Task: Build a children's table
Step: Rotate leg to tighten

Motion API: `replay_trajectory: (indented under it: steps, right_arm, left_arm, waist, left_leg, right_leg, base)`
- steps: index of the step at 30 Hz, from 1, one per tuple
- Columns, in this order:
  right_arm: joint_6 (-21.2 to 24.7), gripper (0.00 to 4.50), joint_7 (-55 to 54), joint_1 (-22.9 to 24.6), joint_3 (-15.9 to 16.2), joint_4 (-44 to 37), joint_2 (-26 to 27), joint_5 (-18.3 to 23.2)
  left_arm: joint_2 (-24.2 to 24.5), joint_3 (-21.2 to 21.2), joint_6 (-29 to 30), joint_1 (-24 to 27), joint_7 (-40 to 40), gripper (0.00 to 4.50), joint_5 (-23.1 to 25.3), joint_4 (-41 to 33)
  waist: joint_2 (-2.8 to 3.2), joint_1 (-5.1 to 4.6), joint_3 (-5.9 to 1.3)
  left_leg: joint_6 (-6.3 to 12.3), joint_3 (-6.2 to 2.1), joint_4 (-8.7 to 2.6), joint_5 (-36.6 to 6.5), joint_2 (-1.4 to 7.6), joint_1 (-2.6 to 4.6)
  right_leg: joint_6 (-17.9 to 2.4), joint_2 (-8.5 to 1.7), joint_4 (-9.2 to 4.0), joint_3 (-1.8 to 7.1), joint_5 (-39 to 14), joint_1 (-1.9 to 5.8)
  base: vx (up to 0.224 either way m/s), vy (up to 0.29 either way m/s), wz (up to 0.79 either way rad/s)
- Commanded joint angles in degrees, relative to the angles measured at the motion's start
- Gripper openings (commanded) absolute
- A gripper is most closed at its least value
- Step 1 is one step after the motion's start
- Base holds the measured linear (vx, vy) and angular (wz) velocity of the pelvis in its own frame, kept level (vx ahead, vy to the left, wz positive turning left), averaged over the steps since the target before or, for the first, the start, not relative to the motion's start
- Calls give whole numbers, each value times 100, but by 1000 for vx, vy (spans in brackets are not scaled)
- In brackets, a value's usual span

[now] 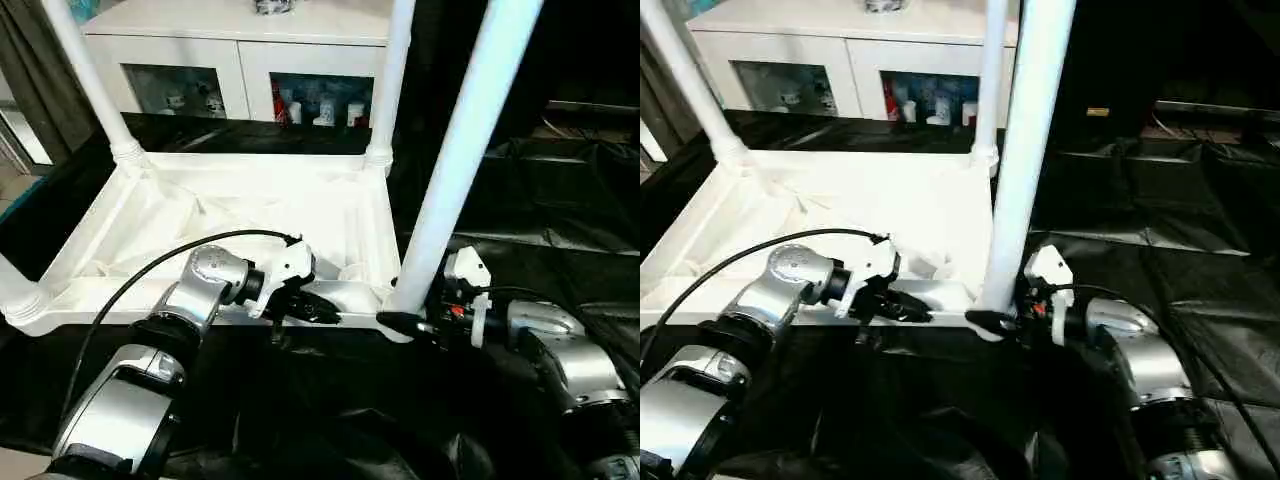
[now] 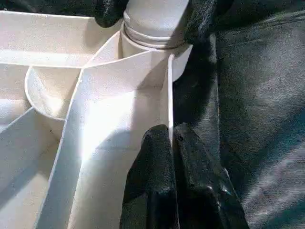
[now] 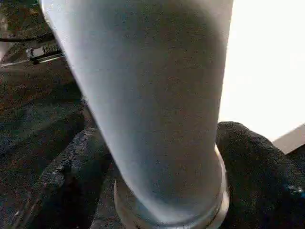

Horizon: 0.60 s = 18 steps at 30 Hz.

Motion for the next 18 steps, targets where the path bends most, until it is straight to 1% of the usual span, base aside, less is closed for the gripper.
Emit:
replay_trajectory:
  steps: [1,3,4,6,8,11,13,14,15,16,17,18]
  right_arm:
    - [60,326,87,-57,61,-89,-45,52]
    - [73,316,102,-68,68,-80,-39,59]
    - [122,316,128,-41,90,-122,-19,83]
    - [191,285,134,40,128,-194,35,127]
    - [209,277,78,93,127,-205,81,149]
    - [219,265,-7,140,119,-205,131,132]
    - [205,262,-113,165,103,-183,182,106]
    - [178,262,-338,193,62,-133,289,47]
    - [113,262,-747,207,25,-24,445,-101]
    - [68,261,-1199,206,-21,109,615,-249]
    - [68,261,-1199,206,-21,109,615,-249]
    - [49,261,-1616,185,-72,242,771,-369]
  left_arm:
    - [4,70,19,24,-111,0,-179,-137]
    - [7,71,26,33,-111,0,-176,-155]
    - [1,65,42,54,-111,0,-182,-191]
    - [-32,59,60,84,-84,0,-204,-241]
    - [-55,50,58,90,-56,0,-204,-254]
    - [-89,52,9,88,28,0,-177,-242]
    - [-123,59,-2,78,100,0,-164,-218]
    - [-194,75,-31,47,306,0,-125,-159]
    - [-300,85,-49,-3,613,0,-55,-75]
    - [-413,94,-61,-65,960,0,28,25]
    - [-413,94,-61,-65,960,0,28,25]
    - [-518,101,-49,-122,1232,0,88,109]
  waist:
    - [-70,25,-356]
    - [-74,24,-358]
    - [-90,25,-360]
    - [-78,29,-371]
    - [-81,31,-378]
    - [-78,29,-369]
    - [-73,27,-361]
    - [-69,26,-361]
    - [-74,22,-355]
    - [-70,-5,-343]
    - [-78,-19,-336]
    - [-93,-25,-335]
  left_leg:
    - [371,-74,-422,-1423,236,138]
    - [366,-72,-418,-1400,234,138]
    - [374,-72,-415,-1357,232,133]
    - [427,-77,-405,-1205,236,122]
    - [471,-70,-390,-1129,228,126]
    - [472,-70,-394,-1168,226,124]
    - [409,-71,-405,-1298,228,134]
    - [388,-73,-408,-1318,231,133]
    - [342,-75,-417,-1384,231,140]
    - [260,-82,-431,-1446,229,138]
    - [218,-84,-442,-1541,217,147]
    - [151,-98,-449,-1665,205,157]
  right_leg:
    - [-1553,-217,-299,157,-1045,256]
    - [-1545,-215,-300,159,-1030,255]
    - [-1545,-213,-295,159,-997,261]
    - [-1569,-216,-270,155,-823,270]
    - [-1587,-209,-259,153,-720,268]
    - [-1587,-209,-272,149,-799,265]
    - [-1545,-210,-295,152,-997,256]
    - [-1532,-212,-293,155,-1022,252]
    - [-1503,-213,-307,157,-1117,250]
    - [-1454,-214,-321,166,-1233,223]
    - [-1424,-211,-337,159,-1354,224]
    - [-1332,-227,-372,156,-1643,241]
  base:
    - [0,0,0]
    - [0,0,0]
    - [0,0,0]
    - [0,0,0]
    - [0,0,0]
    - [0,0,0]
    - [0,0,0]
    - [0,0,0]
    - [0,0,0]
    - [0,0,0]
    - [0,0,0]
    - [0,0,0]
